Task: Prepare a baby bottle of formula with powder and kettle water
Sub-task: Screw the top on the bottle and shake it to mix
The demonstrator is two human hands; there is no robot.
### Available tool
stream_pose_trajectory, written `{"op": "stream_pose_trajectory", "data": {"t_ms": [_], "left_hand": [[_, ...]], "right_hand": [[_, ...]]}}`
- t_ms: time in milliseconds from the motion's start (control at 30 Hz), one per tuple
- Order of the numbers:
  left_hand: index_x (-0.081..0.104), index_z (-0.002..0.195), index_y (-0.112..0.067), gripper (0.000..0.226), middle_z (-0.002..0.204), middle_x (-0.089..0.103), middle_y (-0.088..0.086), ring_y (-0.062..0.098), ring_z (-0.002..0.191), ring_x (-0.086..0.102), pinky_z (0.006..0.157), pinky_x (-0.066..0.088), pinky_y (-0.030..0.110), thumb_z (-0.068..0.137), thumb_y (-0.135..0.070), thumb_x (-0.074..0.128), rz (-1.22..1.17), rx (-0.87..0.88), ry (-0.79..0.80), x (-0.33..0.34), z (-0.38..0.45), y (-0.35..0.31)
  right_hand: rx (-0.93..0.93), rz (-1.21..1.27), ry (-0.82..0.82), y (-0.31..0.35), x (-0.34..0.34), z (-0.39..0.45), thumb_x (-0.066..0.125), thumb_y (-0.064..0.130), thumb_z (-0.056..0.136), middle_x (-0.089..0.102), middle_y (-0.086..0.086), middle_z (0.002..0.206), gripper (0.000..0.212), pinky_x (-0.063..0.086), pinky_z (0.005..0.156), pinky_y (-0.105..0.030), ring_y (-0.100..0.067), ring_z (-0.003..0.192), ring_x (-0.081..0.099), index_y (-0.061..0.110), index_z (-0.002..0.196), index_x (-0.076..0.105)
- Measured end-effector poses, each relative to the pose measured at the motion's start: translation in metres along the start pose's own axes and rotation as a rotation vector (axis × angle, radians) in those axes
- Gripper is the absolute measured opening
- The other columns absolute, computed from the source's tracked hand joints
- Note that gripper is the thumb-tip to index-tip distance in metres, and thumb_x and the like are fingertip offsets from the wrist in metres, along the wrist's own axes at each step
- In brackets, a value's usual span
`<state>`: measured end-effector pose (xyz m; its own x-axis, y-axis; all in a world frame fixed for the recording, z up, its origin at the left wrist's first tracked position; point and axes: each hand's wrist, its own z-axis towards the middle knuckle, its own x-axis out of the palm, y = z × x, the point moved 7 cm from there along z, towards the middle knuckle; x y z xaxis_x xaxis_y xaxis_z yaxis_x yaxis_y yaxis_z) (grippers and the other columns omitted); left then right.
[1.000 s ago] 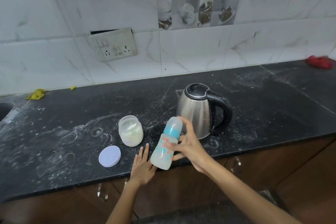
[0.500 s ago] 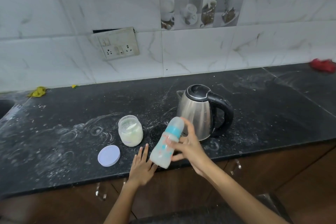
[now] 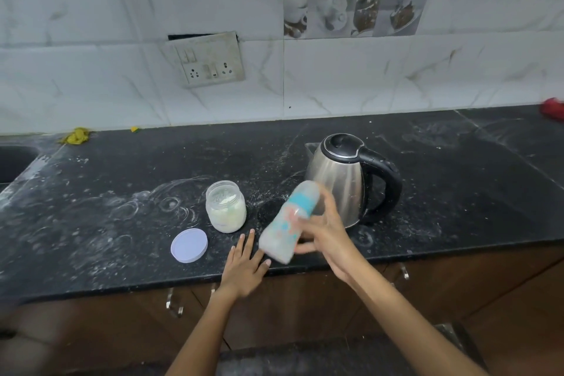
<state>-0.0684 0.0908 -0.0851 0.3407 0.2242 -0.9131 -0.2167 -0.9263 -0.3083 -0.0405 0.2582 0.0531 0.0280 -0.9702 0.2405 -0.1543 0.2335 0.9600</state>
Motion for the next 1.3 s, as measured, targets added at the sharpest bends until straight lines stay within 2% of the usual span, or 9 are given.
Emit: {"op": "stream_pose_trajectory", "data": {"t_ms": [67, 167, 333, 533, 667, 967, 1033, 1133, 1300], "left_hand": [[-0.015, 0.148, -0.021, 0.110, 0.160, -0.020, 0.002, 0.022, 0.147, -0.019, 0.119, -0.007, 0.040, 0.057, -0.082, -0.014, -0.010, 0.002, -0.002, 0.000, -0.001, 0.001], [-0.006, 0.151, -0.032, 0.126, 0.159, -0.021, 0.001, 0.022, 0.147, -0.020, 0.118, -0.007, 0.040, 0.042, -0.087, -0.033, -0.022, 0.004, -0.021, 0.001, 0.001, 0.000], [-0.007, 0.152, -0.026, 0.101, 0.159, -0.022, 0.002, 0.022, 0.147, -0.020, 0.118, -0.009, 0.039, 0.061, -0.071, -0.012, 0.000, 0.001, -0.006, -0.001, -0.001, -0.001], [-0.006, 0.151, -0.037, 0.080, 0.159, -0.021, 0.001, 0.022, 0.147, -0.020, 0.118, -0.008, 0.040, 0.078, -0.070, -0.002, 0.008, -0.001, -0.017, 0.002, 0.000, 0.002], [-0.005, 0.151, -0.037, 0.092, 0.160, -0.020, 0.001, 0.022, 0.147, -0.019, 0.118, -0.007, 0.040, 0.064, -0.068, -0.011, 0.000, 0.000, -0.039, 0.003, 0.001, 0.002], [-0.006, 0.150, -0.039, 0.106, 0.159, -0.021, -0.001, 0.021, 0.147, -0.020, 0.118, -0.009, 0.039, 0.056, -0.085, -0.023, -0.015, 0.010, -0.057, 0.004, 0.002, 0.003], [-0.003, 0.151, -0.037, 0.093, 0.160, -0.019, 0.000, 0.021, 0.147, -0.019, 0.118, -0.008, 0.039, 0.069, -0.080, -0.012, -0.033, 0.013, -0.055, 0.002, 0.000, 0.002], [0.015, 0.153, -0.026, 0.062, 0.162, 0.000, 0.006, 0.023, 0.150, -0.006, 0.120, 0.000, 0.038, 0.098, -0.049, 0.032, -0.157, 0.040, -0.137, -0.008, -0.007, 0.000], [0.051, 0.137, -0.017, 0.042, 0.147, 0.046, 0.007, 0.024, 0.142, 0.033, 0.116, 0.023, 0.037, 0.096, -0.023, 0.053, -0.249, 0.008, -0.419, -0.039, -0.037, 0.014]], "right_hand": [[-0.008, -0.100, 0.074, -0.001, 0.005, -0.004, 0.077, 0.011, 0.081, 0.068, -0.013, 0.118, 0.077, 0.059, 0.072, -0.053, -0.029, 0.101, 0.071, 0.044, 0.136, 0.034], [-0.072, 0.125, -0.150, 0.005, -0.017, 0.003, 0.071, 0.010, 0.086, 0.065, -0.011, 0.122, 0.073, 0.060, 0.067, -0.047, -0.028, 0.099, 0.071, 0.038, 0.140, 0.030], [-0.154, -0.238, -0.015, -0.008, 0.000, 0.006, 0.079, 0.005, 0.077, 0.060, -0.005, 0.129, 0.089, 0.060, 0.082, -0.043, -0.019, 0.110, 0.066, 0.044, 0.140, 0.030], [-0.269, -0.565, -0.176, -0.024, -0.015, 0.033, 0.083, 0.010, 0.069, 0.051, 0.006, 0.131, 0.088, 0.049, 0.100, -0.046, -0.018, 0.121, 0.054, 0.024, 0.138, 0.031], [-0.253, -0.714, -0.185, -0.035, -0.012, 0.045, 0.083, 0.009, 0.066, 0.051, 0.004, 0.122, 0.079, 0.048, 0.095, -0.044, -0.025, 0.112, 0.057, 0.019, 0.128, 0.035], [-0.245, -0.682, -0.237, -0.061, -0.015, 0.051, 0.087, 0.010, 0.063, 0.058, 0.002, 0.123, 0.085, 0.052, 0.095, -0.039, -0.014, 0.113, 0.057, 0.019, 0.133, 0.041], [-0.255, -0.648, -0.306, -0.065, -0.021, 0.041, 0.086, 0.008, 0.066, 0.057, 0.000, 0.125, 0.083, 0.055, 0.090, -0.032, -0.010, 0.109, 0.058, 0.016, 0.135, 0.041], [-0.291, -0.635, -0.448, -0.072, -0.024, 0.012, 0.078, 0.000, 0.075, 0.059, -0.003, 0.115, 0.062, 0.056, 0.075, -0.022, -0.006, 0.094, 0.060, 0.015, 0.128, 0.048], [-0.361, -0.692, -0.327, -0.090, 0.019, -0.010, 0.074, -0.001, 0.077, 0.061, -0.001, 0.107, 0.044, 0.059, 0.066, -0.026, -0.008, 0.087, 0.061, 0.012, 0.116, 0.058]]}}
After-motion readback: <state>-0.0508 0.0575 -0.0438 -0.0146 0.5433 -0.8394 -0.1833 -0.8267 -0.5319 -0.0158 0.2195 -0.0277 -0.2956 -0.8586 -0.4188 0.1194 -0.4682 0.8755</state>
